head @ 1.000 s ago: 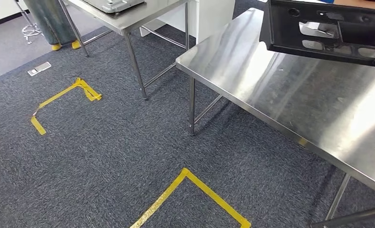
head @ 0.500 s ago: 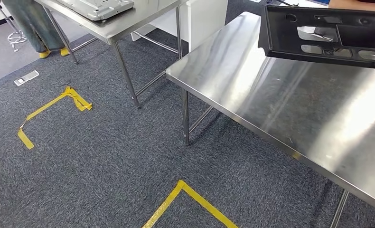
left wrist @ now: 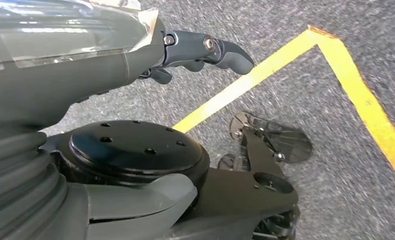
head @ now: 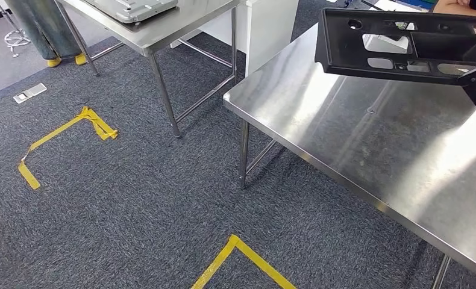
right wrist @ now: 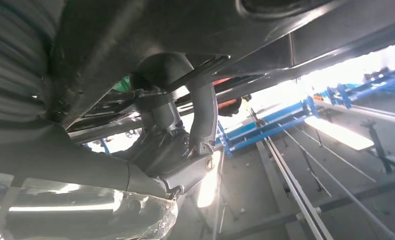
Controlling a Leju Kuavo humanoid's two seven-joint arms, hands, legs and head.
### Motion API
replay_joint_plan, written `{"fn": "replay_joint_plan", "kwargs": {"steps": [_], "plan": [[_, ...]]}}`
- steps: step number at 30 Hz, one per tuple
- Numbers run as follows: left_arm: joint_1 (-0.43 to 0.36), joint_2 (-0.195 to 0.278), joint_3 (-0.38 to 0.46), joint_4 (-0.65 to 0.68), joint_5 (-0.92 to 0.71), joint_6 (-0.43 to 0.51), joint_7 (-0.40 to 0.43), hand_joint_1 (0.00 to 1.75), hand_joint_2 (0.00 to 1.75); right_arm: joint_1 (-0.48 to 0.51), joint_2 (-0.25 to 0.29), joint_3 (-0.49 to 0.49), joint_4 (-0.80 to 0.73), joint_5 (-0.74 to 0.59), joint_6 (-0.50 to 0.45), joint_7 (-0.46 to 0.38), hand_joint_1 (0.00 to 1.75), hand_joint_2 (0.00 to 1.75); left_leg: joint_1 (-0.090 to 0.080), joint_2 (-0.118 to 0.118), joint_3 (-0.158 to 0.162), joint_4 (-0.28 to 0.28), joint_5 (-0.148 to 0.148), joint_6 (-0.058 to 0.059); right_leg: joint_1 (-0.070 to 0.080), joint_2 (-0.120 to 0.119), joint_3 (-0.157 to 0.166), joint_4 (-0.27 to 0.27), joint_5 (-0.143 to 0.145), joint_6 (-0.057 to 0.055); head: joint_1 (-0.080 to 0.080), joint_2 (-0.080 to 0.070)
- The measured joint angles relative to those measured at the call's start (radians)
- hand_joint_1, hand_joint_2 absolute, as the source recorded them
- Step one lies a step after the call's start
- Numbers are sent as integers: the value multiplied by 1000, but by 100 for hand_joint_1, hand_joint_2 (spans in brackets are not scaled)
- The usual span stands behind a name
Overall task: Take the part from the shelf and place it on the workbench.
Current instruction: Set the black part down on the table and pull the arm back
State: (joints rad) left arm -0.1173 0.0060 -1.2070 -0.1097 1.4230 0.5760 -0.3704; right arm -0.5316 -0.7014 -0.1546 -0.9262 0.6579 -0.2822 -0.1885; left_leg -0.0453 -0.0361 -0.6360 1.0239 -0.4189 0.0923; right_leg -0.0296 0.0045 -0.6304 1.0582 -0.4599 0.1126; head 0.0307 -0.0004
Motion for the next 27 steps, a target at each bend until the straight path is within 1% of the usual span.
{"fn": "replay_joint_plan", "kwargs": {"steps": [1,2,3,4,5,6,7,8,9,10,11,12,13,14,15,16,17,18,19,20,21,22,23,24,25,26,27], "plan": [[0,0,0,-1,0,0,0,0,175,-4,1,1,1,1,-1,0,175,175,-2,-2,0,4,-5,-3,2,-1,11,-26,12,-10,-1,0],[1,0,0,-1,0,0,0,0,175,-8,1,3,3,2,-1,-1,175,175,-4,-3,-1,5,-7,-6,5,-1,14,-28,13,-24,-1,0],[2,0,0,-1,0,0,0,0,175,-12,2,5,5,2,-2,-3,175,175,-4,-3,-1,6,-9,-8,2,0,15,-31,14,-35,-1,0],[2,0,0,-1,0,0,0,0,175,-17,3,6,8,1,-2,-5,175,175,-3,-1,-3,10,-14,-13,-1,0,17,-32,15,-42,-2,0],[2,1,0,-1,-1,1,0,0,175,-23,4,7,10,-2,-2,-8,175,175,-2,3,-10,25,-26,-20,-5,0,19,-34,15,-50,-3,0],[2,1,0,-1,-2,1,0,0,175,-28,4,7,13,-11,-2,-11,175,175,2,8,-26,60,-49,-29,-9,1,22,-36,15,-57,-5,0],[2,1,0,-1,-2,1,0,0,175,-31,4,6,15,-23,-2,-16,175,175,8,14,-51,114,-80,-38,-9,2,24,-36,14,-62,-7,0],[1,0,0,-2,-3,1,0,0,175,-32,3,3,17,-37,-2,-20,175,175,16,20,-83,182,-113,-45,-9,4,25,-36,12,-66,-9,0],[1,0,0,-2,-4,1,-1,0,175,-32,2,1,18,-50,-2,-25,175,175,24,24,-114,247,-139,-51,-9,5,25,-36,12,-67,-9,0],[0,-1,0,-2,-6,1,-1,0,175,-32,2,-1,18,-61,-1,-29,175,175,31,26,-133,288,-149,-56,-10,8,25,-36,12,-67,-9,0],[0,-1,0,-2,-6,1,-2,0,175,-31,2,-3,18,-67,-1,-32,175,175,39,27,-134,293,-141,-60,-11,13,26,-36,12,-67,-9,0],[-1,-1,0,-2,-7,1,-2,0,175,-31,2,-4,19,-71,-1,-33,175,175,46,26,-114,255,-116,-64,-13,20,27,-36,12,-66,-9,0],[0,-1,0,-2,-7,1,-1,0,175,-31,2,-5,19,-73,-1,-34,175,175,53,19,-78,188,-82,-67,-16,27,28,-36,11,-65,-9,0],[1,-1,0,-2,-7,1,-1,0,175,-31,2,-7,19,-73,-1,-34,175,175,59,2,-40,119,-59,-71,-17,35,27,-35,11,-61,-9,0],[1,-1,0,-2,-7,1,0,0,175,-33,2,-9,19,-74,-1,-34,175,175,61,-13,-9,63,-45,-73,-19,43,26,-35,11,-55,-9,0],[2,-2,0,-2,-7,1,0,0,175,-34,2,-11,19,-74,-1,-35,175,175,60,-23,9,33,-42,-74,-19,50,23,-36,13,-48,-9,0],[3,-1,0,-2,-7,1,0,0,175,-32,3,-12,19,-76,-1,-35,175,175,54,-27,16,23,-47,-72,-20,58,20,-39,16,-38,-8,0],[3,-1,0,-2,-7,1,0,0,175,-27,2,-14,19,-80,0,-35,175,175,47,-19,18,19,-44,-65,-23,66,18,-43,19,-29,-8,0],[3,0,0,-2,-7,1,0,0,175,-18,1,-16,19,-84,0,-36,175,175,44,-10,22,13,-40,-56,-27,71,16,-47,21,-20,-9,0],[2,2,0,-2,-7,1,-1,0,175,-8,-1,-19,19,-88,0,-36,175,175,41,-2,26,5,-35,-46,-30,65,11,-42,18,-16,-8,0],[1,3,0,-2,-7,1,-1,0,175,0,-2,-21,19,-92,-1,-36,175,175,39,8,31,-3,-31,-35,-30,51,-3,-17,5,-17,-7,0],[1,3,0,-2,-8,1,-1,0,175,6,-2,-23,19,-96,-1,-37,175,175,38,17,35,-9,-28,-26,-28,34,-28,32,-17,-22,-4,0],[1,3,0,-2,-8,1,-1,0,175,10,-1,-25,18,-98,-1,-37,175,175,34,27,37,-11,-28,-20,-24,18,-61,98,-43,-29,-3,0],[2,3,0,-2,-8,1,-1,0,175,14,0,-26,16,-101,-2,-36,175,175,31,37,37,-11,-29,-16,-20,11,-96,170,-68,-32,-1,0],[3,2,0,-2,-8,0,-1,0,175,19,0,-28,15,-103,-2,-34,175,175,28,47,38,-11,-30,-14,-16,9,-123,223,-83,-32,-1,0],[3,2,0,-2,-8,0,-1,0,175,24,0,-29,15,-104,-1,-32,175,175,26,56,39,-11,-32,-12,-13,8,-133,242,-83,-28,-1,0],[3,2,0,-2,-8,-1,-1,0,175,28,0,-30,15,-104,-1,-29,175,175,24,66,40,-11,-33,-11,-11,4,-120,218,-69,-23,-1,0]]}}
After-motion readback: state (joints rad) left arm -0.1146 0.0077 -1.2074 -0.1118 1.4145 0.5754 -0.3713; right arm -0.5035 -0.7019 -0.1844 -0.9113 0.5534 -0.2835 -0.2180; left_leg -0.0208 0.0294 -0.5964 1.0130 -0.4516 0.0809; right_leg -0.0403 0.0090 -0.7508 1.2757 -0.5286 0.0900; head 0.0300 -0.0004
